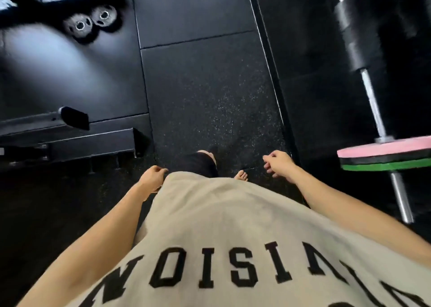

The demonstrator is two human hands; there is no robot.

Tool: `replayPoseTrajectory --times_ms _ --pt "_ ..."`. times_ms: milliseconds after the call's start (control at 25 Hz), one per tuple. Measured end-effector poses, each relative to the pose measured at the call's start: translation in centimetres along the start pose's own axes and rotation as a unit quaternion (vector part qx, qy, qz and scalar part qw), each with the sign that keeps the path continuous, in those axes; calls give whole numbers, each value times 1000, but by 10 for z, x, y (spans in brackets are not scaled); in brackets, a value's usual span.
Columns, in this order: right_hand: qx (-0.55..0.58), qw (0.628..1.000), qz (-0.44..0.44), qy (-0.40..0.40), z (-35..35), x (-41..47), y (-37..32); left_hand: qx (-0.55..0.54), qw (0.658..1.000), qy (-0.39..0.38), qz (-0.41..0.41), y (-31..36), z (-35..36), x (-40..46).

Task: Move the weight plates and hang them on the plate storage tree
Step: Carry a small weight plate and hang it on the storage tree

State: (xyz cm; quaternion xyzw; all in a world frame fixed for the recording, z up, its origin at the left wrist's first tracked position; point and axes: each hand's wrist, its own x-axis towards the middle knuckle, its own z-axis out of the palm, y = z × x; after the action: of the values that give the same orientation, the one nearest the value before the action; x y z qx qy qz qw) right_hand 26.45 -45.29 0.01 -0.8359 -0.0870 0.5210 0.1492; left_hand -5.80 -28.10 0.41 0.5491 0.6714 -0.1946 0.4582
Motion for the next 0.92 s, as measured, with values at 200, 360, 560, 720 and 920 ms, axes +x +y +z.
replayPoseTrajectory --times_ms 200,360,560,720,920 --pt "-90 994 -45 -36 -36 86 -143 -7 999 -34 -40 60 -34 59" --pt "-146 986 -58 -50 -45 136 -260 -85 995 -25 -48 117 -106 120" --pt "-160 980 -110 -46 -42 184 -426 -198 979 17 -48 192 -234 189" --pt "-192 971 -126 -69 -26 220 -526 -238 970 33 -34 230 -296 236" --pt "-227 959 -139 -100 2 278 -674 -319 943 76 -52 272 -357 303"
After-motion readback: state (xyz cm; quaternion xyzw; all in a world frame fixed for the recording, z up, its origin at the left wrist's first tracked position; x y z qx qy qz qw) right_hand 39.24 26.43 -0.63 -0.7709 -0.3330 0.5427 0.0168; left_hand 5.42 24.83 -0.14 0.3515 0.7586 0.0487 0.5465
